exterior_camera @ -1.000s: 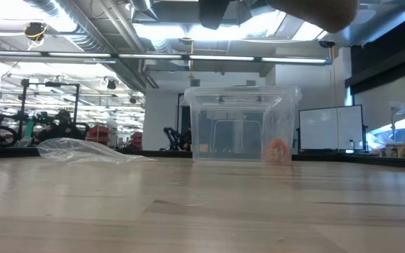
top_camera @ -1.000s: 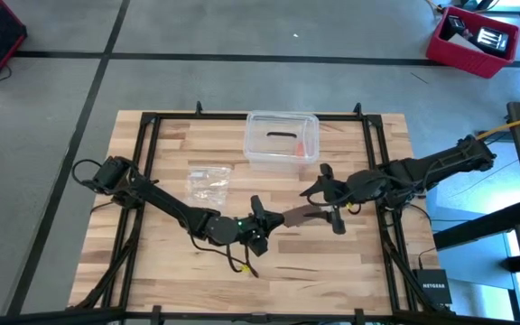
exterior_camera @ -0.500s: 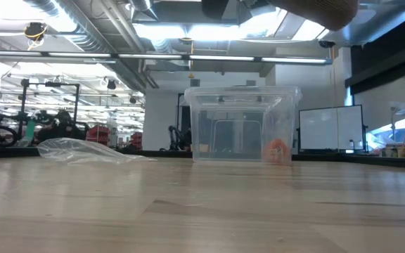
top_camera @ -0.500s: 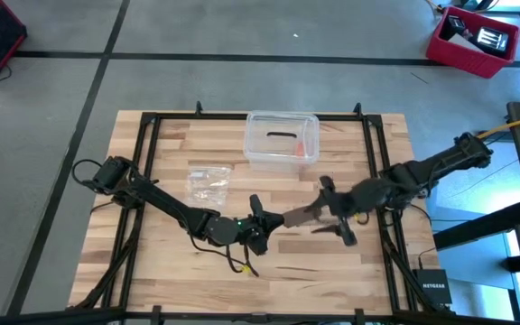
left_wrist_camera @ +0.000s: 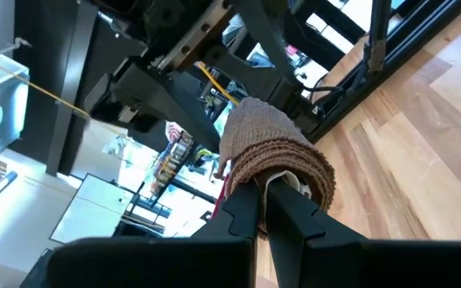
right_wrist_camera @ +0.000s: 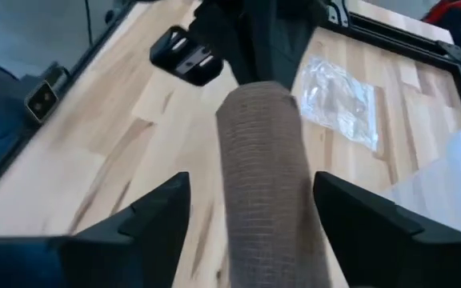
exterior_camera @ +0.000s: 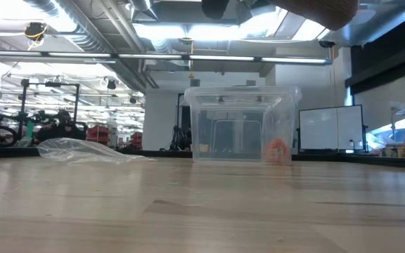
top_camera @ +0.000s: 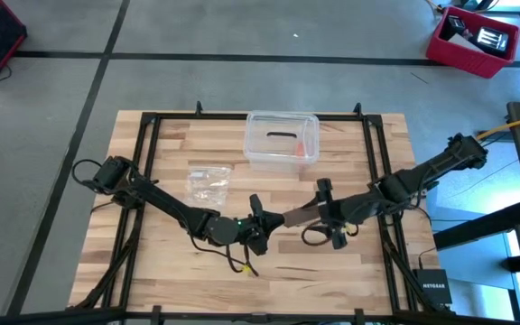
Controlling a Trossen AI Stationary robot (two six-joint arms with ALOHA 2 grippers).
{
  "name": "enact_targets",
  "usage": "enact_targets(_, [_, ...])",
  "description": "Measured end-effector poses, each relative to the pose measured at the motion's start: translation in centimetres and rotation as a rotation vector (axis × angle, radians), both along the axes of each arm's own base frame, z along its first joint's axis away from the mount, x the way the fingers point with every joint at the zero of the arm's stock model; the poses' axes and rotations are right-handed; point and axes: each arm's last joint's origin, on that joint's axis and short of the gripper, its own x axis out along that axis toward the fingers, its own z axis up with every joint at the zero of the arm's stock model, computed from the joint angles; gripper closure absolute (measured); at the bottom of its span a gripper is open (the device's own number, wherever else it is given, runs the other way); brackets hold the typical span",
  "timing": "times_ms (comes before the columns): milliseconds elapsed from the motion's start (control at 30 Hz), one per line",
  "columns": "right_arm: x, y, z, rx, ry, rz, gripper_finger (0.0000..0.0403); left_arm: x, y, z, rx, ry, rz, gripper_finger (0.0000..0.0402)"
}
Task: Roll bandage
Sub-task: Roll the brown bandage
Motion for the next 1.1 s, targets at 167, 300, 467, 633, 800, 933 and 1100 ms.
enact_targets(167, [0.1, -0.5, 0.1, 0.024, 0.004, -0.023, 0.0188, 0.0, 0.0, 0.0, 0.002, 0.001, 0.000, 0.0396])
enact_targets(300, [0.1, -0.5, -0.1, 0.014, 0.020, -0.023, 0.0243, 0.0, 0.0, 0.0, 0.002, 0.001, 0.000, 0.0396])
enact_targets(467, [0.1, -0.5, 0.0, -0.012, 0.004, -0.028, 0.0313, 0.0, 0.0, 0.0, 0.004, 0.003, 0.001, 0.0396])
enact_targets(633, [0.2, -0.7, 0.5, -0.071, -0.021, -0.034, 0.0387, 0.0, 0.0, 0.0, 0.019, 0.009, 0.004, 0.0396])
enact_targets(800, [0.3, -0.6, 2.6, -0.081, -0.083, -0.022, 0.0383, 0.0, 0.1, 0.0, 0.022, 0.010, 0.003, 0.0396])
enact_targets(933, [0.3, -0.7, 3.3, -0.125, -0.115, -0.013, 0.0394, 0.0, 0.1, 0.0, 0.028, 0.014, 0.001, 0.0396])
enact_targets(1100, [1.5, -1.2, 2.5, -0.199, -0.094, -0.062, 0.0386, 0.0, -0.1, 0.0, 0.027, 0.018, -0.044, 0.0396])
